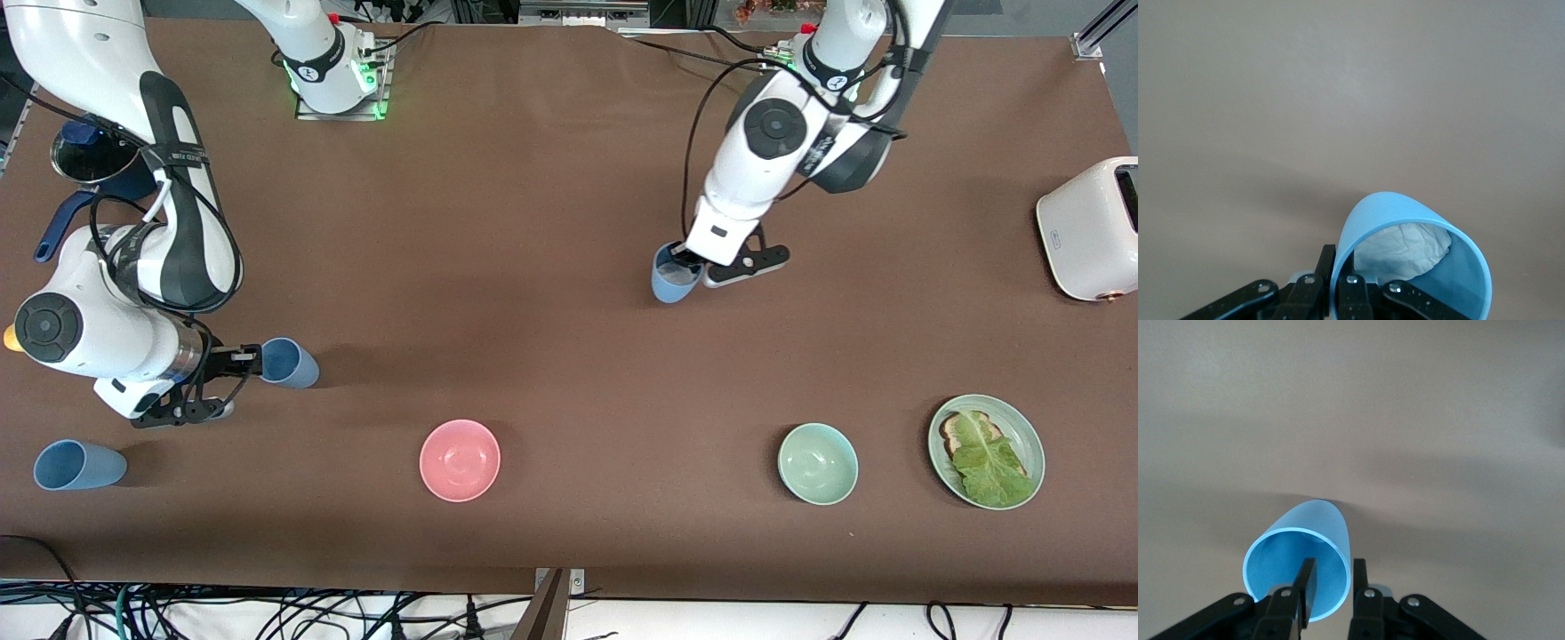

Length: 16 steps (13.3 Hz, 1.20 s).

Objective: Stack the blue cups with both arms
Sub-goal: 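Carry the cup with the left gripper while the right gripper grasps its cup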

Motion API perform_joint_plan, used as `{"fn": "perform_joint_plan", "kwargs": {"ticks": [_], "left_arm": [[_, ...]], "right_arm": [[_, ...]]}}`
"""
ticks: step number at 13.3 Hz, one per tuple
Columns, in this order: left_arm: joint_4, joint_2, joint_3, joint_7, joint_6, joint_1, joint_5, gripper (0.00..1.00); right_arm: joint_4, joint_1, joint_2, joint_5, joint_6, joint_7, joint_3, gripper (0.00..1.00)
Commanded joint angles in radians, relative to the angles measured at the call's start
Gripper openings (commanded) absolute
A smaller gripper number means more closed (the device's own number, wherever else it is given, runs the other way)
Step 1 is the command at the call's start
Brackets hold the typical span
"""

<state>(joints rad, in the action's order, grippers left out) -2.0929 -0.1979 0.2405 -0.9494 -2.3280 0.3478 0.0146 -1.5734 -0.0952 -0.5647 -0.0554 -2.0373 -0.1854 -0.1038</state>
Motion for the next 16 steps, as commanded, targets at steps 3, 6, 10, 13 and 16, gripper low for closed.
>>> {"fn": "perform_joint_plan", "kwargs": {"ticks": [3, 6, 10, 13, 16], "left_arm": [[0.165, -0.145, -0.017, -0.143, 0.024, 0.08, -0.03, 0.0], [0.221, -0.216, -0.02, -0.196, 0.019, 0.103, -0.071, 0.0], [0.304, -0.296, -0.052, -0.271, 0.018, 0.16, -0.104, 0.0], [0.353, -0.342, -0.055, -0.316, 0.018, 0.192, -0.104, 0.0], [0.373, -0.363, -0.055, -0.318, 0.015, 0.194, -0.105, 0.0]], "right_arm": [[-0.056, 0.022, 0.023, -0.023, -0.012, -0.057, 0.003, 0.3], [-0.065, 0.023, 0.022, -0.024, -0.018, -0.057, 0.003, 0.3], [-0.089, 0.023, 0.016, -0.044, -0.058, -0.057, 0.004, 0.3], [-0.097, 0.023, 0.008, -0.044, -0.075, -0.057, 0.004, 0.26], [-0.097, 0.023, 0.006, -0.044, -0.078, -0.057, 0.004, 0.0]]}}
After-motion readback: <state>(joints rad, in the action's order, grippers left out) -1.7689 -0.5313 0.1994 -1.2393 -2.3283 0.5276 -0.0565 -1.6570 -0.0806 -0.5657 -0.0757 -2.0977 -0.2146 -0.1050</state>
